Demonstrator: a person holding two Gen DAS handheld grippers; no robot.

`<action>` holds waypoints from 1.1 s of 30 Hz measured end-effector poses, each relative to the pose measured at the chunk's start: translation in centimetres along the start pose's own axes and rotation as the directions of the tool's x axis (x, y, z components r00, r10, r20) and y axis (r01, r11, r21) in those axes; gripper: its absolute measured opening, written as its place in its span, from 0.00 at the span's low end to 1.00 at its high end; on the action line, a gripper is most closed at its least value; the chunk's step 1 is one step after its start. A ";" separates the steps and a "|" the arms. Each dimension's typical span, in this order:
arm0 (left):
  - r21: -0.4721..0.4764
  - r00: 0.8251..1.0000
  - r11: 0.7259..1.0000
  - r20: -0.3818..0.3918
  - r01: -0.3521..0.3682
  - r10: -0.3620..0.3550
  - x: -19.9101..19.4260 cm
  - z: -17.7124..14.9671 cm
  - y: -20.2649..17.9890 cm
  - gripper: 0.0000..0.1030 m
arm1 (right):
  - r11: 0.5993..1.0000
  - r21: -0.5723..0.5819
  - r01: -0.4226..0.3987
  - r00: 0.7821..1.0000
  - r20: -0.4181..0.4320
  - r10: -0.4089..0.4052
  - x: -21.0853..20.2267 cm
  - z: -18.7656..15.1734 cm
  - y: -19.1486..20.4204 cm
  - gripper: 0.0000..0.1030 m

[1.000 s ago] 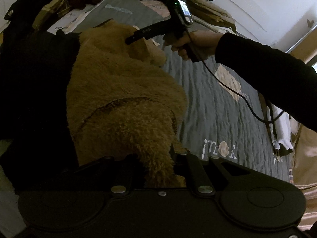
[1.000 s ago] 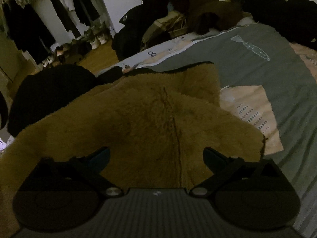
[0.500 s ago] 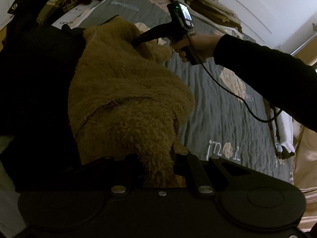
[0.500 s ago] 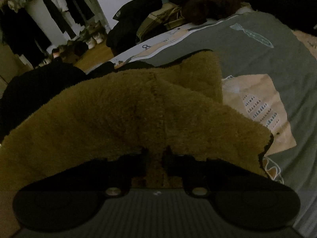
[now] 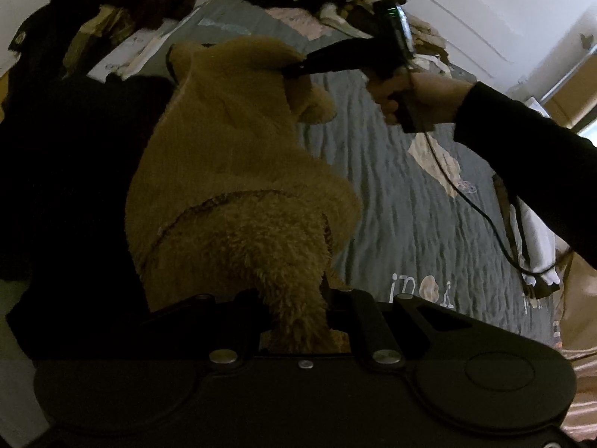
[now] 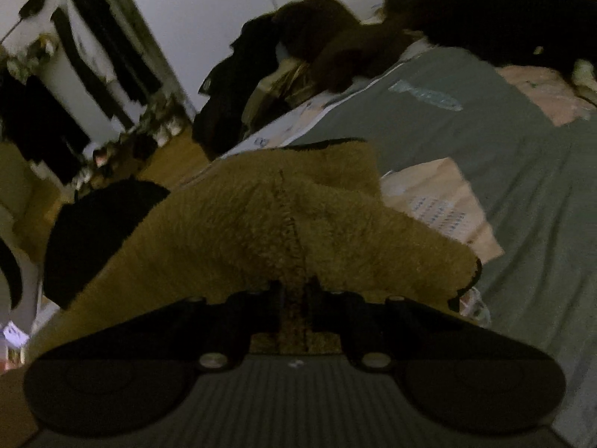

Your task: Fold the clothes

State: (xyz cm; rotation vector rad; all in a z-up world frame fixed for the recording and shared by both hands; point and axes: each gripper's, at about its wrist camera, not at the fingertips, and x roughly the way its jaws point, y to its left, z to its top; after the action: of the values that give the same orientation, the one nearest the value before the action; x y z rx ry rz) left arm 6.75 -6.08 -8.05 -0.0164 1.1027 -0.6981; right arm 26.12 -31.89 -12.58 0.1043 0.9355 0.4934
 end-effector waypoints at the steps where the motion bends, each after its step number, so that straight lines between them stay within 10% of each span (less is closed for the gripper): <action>1: 0.011 1.000 1.000 0.005 0.001 -0.001 0.0 0.1 -0.3 0.10 | 1.000 0.003 0.008 1.000 0.008 -0.008 -1.0 -0.2 -0.1 0.10; 16: 0.236 0.997 0.972 0.081 0.000 -0.019 3.7 4.0 -6.3 0.10 | 0.951 0.221 0.218 0.961 0.118 -0.248 -18.3 -8.1 -5.0 0.10; 33: 0.478 0.994 0.878 0.089 0.012 -0.062 11.4 8.6 -16.7 0.10 | 0.719 0.527 0.453 0.814 0.084 -0.574 -34.4 -24.1 -10.3 0.10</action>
State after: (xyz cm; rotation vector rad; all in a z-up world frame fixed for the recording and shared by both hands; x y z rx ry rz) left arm 8.29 -28.05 -7.47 0.3483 0.8093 -0.9802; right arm -6.14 -59.44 -4.33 0.3415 0.7817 -0.2942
